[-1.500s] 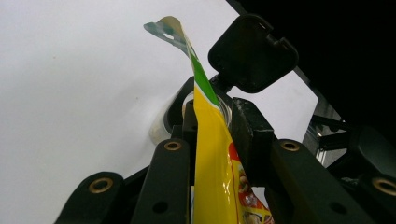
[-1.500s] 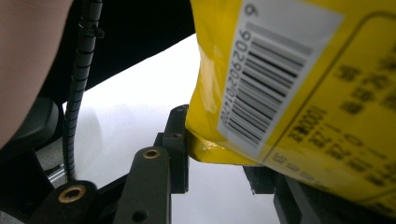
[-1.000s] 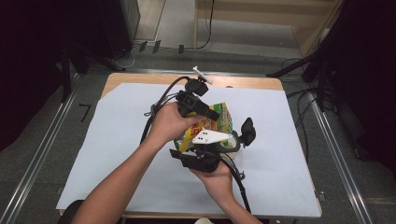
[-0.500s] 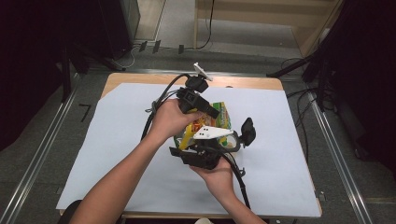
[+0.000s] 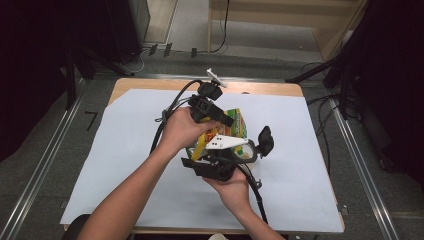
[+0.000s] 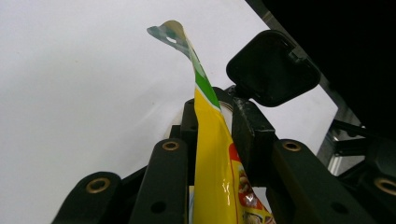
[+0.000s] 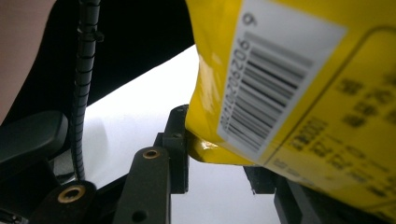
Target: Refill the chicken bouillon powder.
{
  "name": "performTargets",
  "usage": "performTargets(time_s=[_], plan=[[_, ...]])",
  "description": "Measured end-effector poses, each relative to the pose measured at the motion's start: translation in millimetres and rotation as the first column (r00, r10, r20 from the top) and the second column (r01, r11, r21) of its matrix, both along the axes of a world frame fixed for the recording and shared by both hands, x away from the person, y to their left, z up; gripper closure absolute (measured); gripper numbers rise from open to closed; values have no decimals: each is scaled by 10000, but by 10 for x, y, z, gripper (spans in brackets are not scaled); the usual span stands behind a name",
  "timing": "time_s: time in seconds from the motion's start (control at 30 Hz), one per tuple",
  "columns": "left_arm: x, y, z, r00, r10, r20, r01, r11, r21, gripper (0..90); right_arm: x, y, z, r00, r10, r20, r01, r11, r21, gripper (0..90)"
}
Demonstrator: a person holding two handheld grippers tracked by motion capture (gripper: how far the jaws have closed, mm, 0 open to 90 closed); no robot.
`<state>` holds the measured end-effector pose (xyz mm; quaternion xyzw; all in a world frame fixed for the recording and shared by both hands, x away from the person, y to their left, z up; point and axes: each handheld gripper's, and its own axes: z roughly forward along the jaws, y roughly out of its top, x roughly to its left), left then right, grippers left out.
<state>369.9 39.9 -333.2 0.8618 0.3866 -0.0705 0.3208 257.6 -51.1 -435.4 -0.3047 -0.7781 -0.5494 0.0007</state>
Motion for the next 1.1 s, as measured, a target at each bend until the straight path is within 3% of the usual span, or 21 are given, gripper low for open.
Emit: performTargets(time_s=[0.77,1.1], plan=[[17,54,37,9996,268,-10,-268,9994,-197,752,32,31,35,9998,116,186,-115,9999,-66,669],[-1,14,62,9997,192,117,-192,9998,6,750,35,6,46,9996,168,223,-168,9999,-4,670]])
